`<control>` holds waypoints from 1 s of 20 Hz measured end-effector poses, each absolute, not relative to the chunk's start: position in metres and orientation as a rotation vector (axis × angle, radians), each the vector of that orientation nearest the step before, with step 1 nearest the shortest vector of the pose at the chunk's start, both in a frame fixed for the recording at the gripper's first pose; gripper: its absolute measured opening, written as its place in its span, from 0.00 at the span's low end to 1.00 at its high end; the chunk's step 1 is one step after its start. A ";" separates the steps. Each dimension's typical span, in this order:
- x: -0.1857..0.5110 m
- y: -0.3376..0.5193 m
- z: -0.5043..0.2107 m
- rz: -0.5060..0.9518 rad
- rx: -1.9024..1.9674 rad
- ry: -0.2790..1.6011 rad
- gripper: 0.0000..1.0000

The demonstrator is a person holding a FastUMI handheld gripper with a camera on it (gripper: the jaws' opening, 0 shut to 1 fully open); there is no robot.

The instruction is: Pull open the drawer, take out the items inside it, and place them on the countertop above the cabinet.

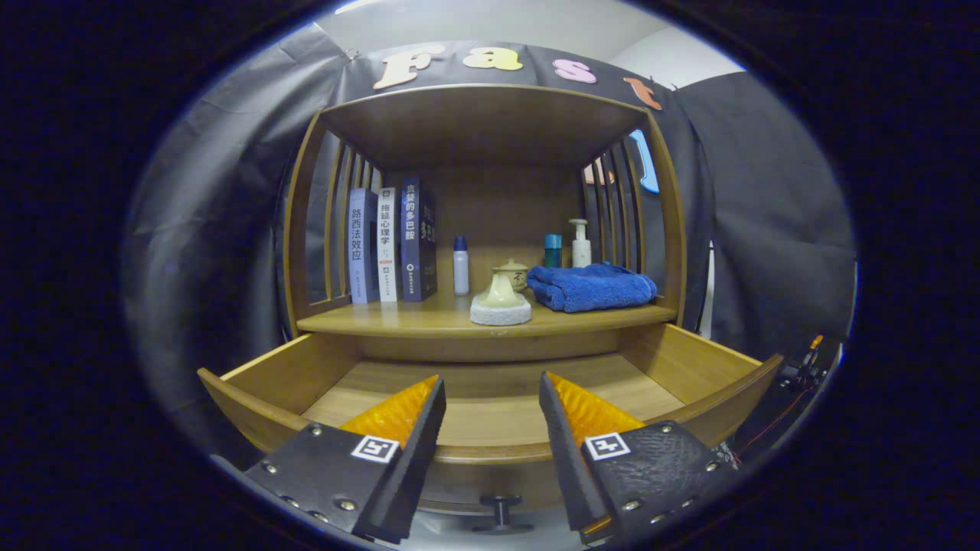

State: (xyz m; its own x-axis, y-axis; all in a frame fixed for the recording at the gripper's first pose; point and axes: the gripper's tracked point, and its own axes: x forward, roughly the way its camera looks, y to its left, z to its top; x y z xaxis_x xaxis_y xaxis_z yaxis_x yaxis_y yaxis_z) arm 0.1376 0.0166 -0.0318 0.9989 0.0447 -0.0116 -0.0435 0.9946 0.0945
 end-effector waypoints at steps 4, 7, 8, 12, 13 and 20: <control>0.137 0.017 -0.032 0.043 0.085 0.018 0.73; 0.130 0.018 -0.031 0.043 0.064 0.035 0.68; 0.124 0.016 -0.027 0.035 0.062 0.029 0.63; 0.081 0.003 -0.006 -0.007 0.135 -0.029 0.62; 0.070 -0.002 -0.010 -0.021 0.140 -0.018 0.62; 0.060 -0.001 -0.066 -0.013 0.134 0.131 0.63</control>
